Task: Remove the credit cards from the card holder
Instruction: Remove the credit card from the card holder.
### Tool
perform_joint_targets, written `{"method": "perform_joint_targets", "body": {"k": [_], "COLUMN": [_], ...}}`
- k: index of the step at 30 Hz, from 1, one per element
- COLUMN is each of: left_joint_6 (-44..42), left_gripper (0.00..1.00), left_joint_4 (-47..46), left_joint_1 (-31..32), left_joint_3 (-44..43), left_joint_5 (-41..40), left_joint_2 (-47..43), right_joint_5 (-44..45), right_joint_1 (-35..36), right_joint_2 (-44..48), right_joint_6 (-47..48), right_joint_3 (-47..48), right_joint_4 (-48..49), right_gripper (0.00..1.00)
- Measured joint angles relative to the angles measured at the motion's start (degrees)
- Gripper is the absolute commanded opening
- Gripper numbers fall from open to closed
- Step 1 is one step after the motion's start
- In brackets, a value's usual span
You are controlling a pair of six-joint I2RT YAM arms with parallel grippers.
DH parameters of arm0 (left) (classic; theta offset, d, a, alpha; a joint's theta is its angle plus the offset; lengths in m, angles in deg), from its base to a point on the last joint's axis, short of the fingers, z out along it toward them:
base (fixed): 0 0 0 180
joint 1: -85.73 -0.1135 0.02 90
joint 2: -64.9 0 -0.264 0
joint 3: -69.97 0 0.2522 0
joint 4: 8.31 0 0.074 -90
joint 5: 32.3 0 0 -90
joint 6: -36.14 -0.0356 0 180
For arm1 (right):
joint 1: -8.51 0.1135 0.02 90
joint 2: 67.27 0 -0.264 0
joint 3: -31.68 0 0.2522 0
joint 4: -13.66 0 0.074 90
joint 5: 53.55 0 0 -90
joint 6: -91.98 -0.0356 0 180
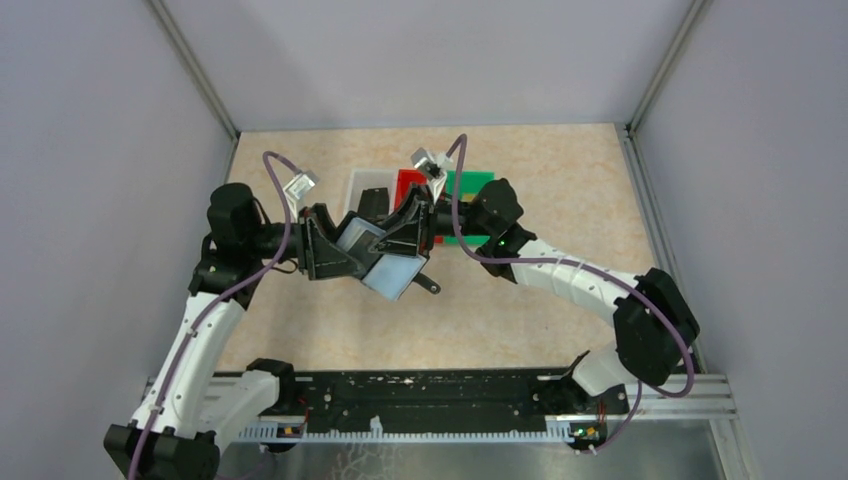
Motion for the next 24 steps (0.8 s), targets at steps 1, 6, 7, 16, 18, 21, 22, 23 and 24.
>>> {"method": "perform_joint_targets", "body": {"k": [1, 6, 7, 16, 18, 21, 22, 23, 24], "left_joint_6": [0.92, 3.58, 3.02, 0.48, -1.31, -4.17, -4.94, -5.66, -6.25], "left_gripper": [0.57, 0.14, 0.11, 0.0, 0.0, 0.01, 0.02, 0.03, 0.03], "left_joint_4": [-0.96, -4.04, -4.5, 3.34, 5.95, 9.79, 10.88, 11.96, 12.98], "left_joint_1": [0.0, -0.04, -0.04, -0.37, -0.39, -0.68, -0.79, -0.92, -1.09], "left_joint_3": [0.44, 1.27, 1.25, -1.27, -1.97, -2.93, -3.19, -3.48, -3.78], "left_joint_5": [0.0, -0.5, -1.33, -7.43, -9.4, -12.07, -12.74, -13.31, -13.88], "left_joint_2": [-0.02, 0.13, 0.02, 1.97, 2.51, 3.65, 4.11, 4.63, 5.25], "right_joint_5": [-0.02, 0.37, 1.01, 10.78, 14.62, 17.73, 18.08, 18.12, 18.08], "right_joint_1": [0.0, -0.04, -0.13, -4.15, -6.12, -6.78, -6.75, -6.62, -6.38], "right_joint_2": [-0.22, -0.33, -0.33, 3.67, 7.76, 13.55, 15.5, 17.18, 18.1], "right_joint_6": [-0.37, -2.67, -3.54, -7.39, -7.67, -7.63, -7.82, -8.22, -8.76], "right_joint_3": [0.0, -0.13, -0.37, -3.8, -4.85, -4.85, -4.83, -4.83, -4.83], "right_joint_4": [0.37, 1.53, 1.49, 0.96, -1.38, -4.13, -4.87, -5.03, -4.87], "right_gripper": [0.02, 0.15, 0.23, 0.6, 0.6, 0.6, 0.59, 0.59, 0.58]}}
